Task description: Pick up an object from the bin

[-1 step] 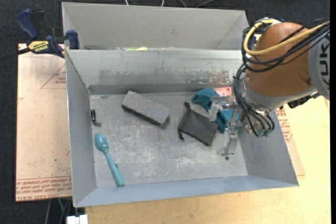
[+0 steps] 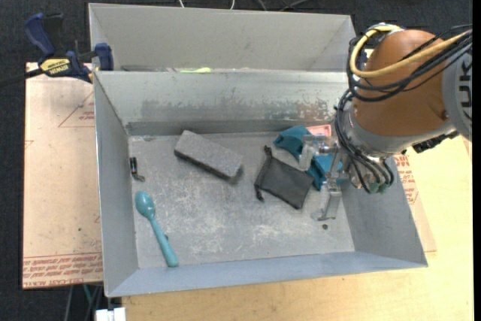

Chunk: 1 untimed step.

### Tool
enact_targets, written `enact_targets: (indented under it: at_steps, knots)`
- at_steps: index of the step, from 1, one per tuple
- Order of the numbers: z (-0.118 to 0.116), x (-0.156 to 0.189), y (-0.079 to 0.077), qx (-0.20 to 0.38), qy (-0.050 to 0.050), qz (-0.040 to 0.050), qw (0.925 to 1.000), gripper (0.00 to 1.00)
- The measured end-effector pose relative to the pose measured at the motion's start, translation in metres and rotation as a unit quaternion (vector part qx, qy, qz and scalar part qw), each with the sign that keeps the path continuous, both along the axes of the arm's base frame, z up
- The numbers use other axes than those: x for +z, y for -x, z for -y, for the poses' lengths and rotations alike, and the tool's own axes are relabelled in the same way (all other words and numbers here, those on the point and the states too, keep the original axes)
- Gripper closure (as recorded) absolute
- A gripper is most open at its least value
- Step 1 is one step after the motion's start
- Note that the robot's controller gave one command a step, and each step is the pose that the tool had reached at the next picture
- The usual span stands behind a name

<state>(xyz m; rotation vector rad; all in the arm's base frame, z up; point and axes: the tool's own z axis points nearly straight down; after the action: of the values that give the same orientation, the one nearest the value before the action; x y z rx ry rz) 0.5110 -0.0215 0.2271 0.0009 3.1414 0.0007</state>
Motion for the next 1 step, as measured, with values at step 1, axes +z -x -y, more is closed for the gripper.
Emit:
enact_targets:
  at_steps: [1]
  knots:
    - [-0.0280, -0.0331, -0.0160, -0.084, 0.000, 0.0045, 0.9965, 0.00]
